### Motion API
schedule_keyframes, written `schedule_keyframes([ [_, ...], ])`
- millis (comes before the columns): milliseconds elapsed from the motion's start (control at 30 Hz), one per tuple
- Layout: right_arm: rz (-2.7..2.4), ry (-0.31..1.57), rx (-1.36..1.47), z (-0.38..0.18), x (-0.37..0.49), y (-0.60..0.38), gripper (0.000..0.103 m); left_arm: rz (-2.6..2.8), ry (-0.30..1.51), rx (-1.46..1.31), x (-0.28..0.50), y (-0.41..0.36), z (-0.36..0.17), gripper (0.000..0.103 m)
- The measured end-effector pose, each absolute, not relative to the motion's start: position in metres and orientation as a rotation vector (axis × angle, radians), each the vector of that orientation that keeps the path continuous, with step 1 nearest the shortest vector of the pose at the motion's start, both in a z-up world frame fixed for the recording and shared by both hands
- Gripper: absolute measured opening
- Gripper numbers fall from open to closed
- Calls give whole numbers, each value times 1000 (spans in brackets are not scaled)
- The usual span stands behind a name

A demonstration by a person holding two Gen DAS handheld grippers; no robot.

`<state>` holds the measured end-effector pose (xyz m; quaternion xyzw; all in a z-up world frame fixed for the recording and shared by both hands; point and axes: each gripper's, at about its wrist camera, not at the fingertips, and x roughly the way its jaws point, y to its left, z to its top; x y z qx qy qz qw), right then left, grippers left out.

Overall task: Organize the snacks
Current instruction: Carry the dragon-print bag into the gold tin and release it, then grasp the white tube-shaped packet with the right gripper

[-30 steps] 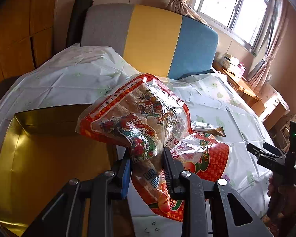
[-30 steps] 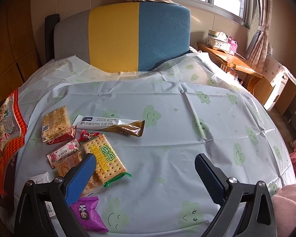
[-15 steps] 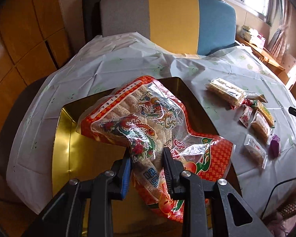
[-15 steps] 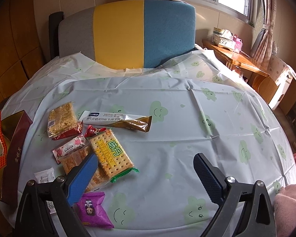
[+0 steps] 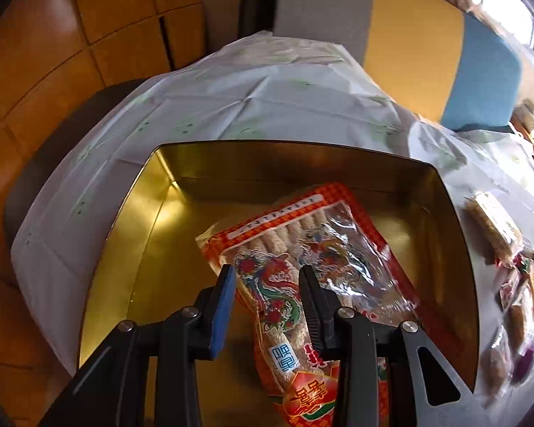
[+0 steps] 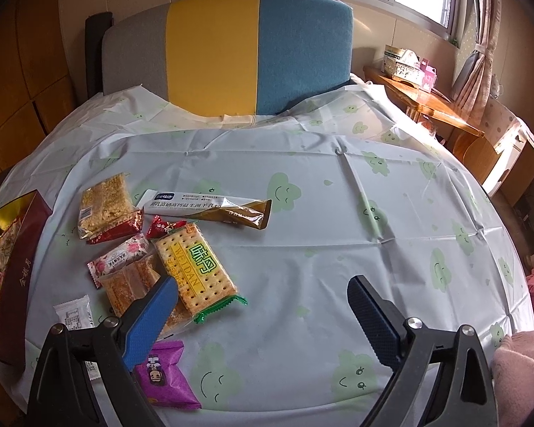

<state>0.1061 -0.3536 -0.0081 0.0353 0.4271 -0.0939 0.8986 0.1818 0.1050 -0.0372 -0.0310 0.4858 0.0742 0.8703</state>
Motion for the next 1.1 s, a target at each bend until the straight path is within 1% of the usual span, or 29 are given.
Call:
schedule_keyframes([
  [100,-188,889,69,-9,107,-352,98,136,994,-115,164,106,-35,37],
  [300,-146,900,60,-11,108,-345,97,57,922,-56,129,80,-22,37],
  [367,-109,913,65,-12,108,-341,90,23,907,-50,119,70,-18,39],
  [400,-83,925,75,-13,109,-339,88,11,903,-47,115,66,-18,42],
  [467,-39,944,84,-12,112,-333,85,-17,897,-43,108,57,-17,43],
  [500,-22,948,70,-11,115,-329,81,-27,895,-43,104,53,-16,43],
  [633,57,951,-37,-5,137,-309,77,-67,892,-46,95,39,-15,43],
  [700,88,972,-105,-9,156,-303,72,-85,887,-45,91,35,-13,43],
  [867,119,1050,-279,-29,208,-300,72,-96,889,-61,87,35,-11,43],
  [1100,191,1172,-410,-58,266,-297,72,-66,917,-91,90,47,-16,43],
])
